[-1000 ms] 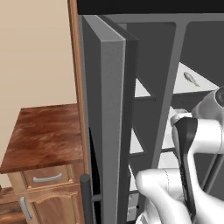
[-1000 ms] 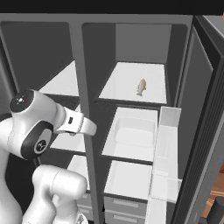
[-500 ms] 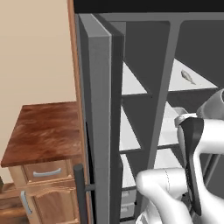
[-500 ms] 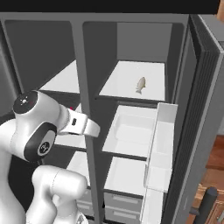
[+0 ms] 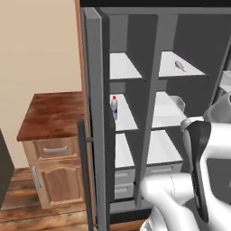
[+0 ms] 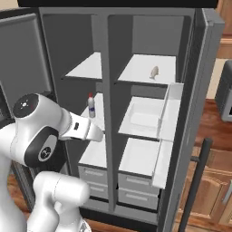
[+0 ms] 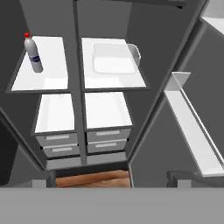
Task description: Pick up the frozen fish from the freezer, place it on any shelf in the fridge, and close the fridge and freezer doors when done.
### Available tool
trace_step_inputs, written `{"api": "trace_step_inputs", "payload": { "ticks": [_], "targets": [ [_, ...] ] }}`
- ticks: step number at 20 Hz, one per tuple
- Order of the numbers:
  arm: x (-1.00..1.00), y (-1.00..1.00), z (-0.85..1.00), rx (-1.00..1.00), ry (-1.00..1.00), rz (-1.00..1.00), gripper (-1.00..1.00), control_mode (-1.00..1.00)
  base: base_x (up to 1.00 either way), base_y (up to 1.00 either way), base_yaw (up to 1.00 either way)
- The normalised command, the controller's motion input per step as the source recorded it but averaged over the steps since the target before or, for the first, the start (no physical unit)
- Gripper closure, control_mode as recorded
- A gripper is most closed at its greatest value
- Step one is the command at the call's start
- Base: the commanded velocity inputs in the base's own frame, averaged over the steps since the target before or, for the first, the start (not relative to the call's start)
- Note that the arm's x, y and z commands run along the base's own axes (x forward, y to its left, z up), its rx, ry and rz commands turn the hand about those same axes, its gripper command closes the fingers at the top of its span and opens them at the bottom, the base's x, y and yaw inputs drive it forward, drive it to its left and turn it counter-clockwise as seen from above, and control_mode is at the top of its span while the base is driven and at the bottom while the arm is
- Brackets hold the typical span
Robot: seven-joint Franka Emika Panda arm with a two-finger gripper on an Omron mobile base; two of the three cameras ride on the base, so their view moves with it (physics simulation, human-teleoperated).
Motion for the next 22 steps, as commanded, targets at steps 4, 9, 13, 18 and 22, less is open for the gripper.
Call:
{"api": "trace_step_inputs", "payload": {
  "ticks": [4, 9, 13, 18, 22],
  "targets": [
    [0.0, 0.0, 0.0, 0.0, 0.0, 0.0, -1.0, 1.0, -0.69, 0.0, 0.09],
    [0.0, 0.0, 0.0, 0.0, 0.0, 0.0, -1.0, 1.0, -0.73, 0.0, 0.09],
    [0.0, 0.0, 0.0, 0.0, 0.0, 0.0, -1.0, 1.0, -0.56, 0.0, 0.07],
    [0.0, 0.0, 0.0, 0.0, 0.0, 0.0, -1.0, 1.0, -0.13, 0.0, 0.03],
    [-0.13, 0.01, 0.04, 0.0, 0.0, 0.0, -1.0, -1.0, 0.0, 0.0, 0.0]
  ]
}}
